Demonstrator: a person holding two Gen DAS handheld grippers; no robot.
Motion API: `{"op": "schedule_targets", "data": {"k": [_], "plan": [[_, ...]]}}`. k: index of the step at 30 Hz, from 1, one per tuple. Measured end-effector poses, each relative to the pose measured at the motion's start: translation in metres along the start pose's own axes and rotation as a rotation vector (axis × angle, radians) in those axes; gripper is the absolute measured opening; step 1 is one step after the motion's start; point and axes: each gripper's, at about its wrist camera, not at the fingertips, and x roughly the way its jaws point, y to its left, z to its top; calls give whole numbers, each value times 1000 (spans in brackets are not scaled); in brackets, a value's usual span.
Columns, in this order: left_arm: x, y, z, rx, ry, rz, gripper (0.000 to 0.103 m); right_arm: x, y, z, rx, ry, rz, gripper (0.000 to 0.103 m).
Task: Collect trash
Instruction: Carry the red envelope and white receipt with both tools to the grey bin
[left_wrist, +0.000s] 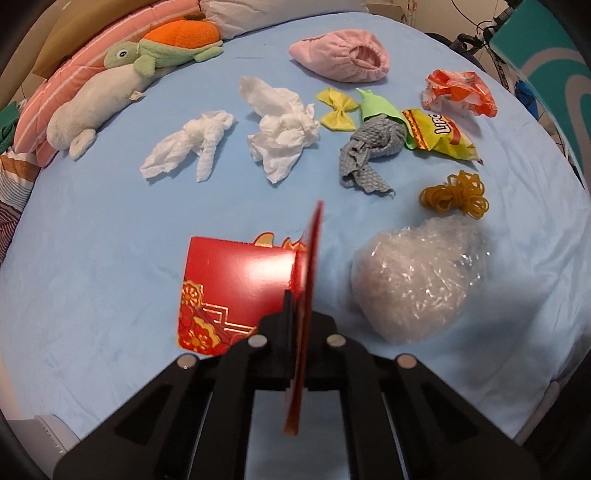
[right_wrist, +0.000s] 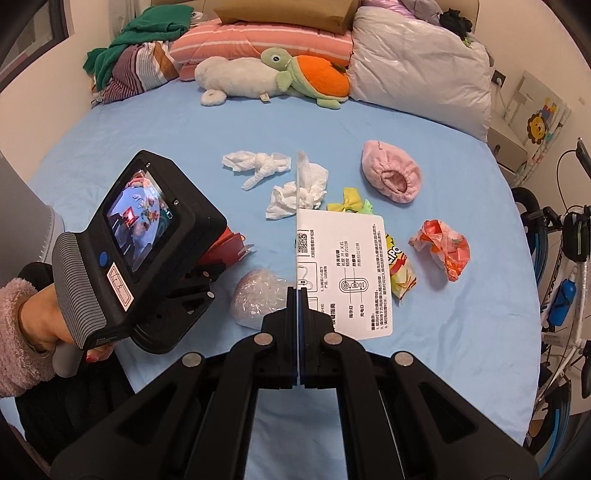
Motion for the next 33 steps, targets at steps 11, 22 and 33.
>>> {"op": "schedule_targets", "data": {"k": [11, 22, 33], "plan": [[-66, 3, -10, -14, -121, 14, 2, -25, 11, -1, -10, -31, -10, 0], [-189, 52, -62, -126, -278, 74, 2, -78, 64, 5, -86, -121, 13, 0], [-326, 135, -167, -313, -402, 227, 2, -144, 186, 31, -284, -250, 199, 0]]}}
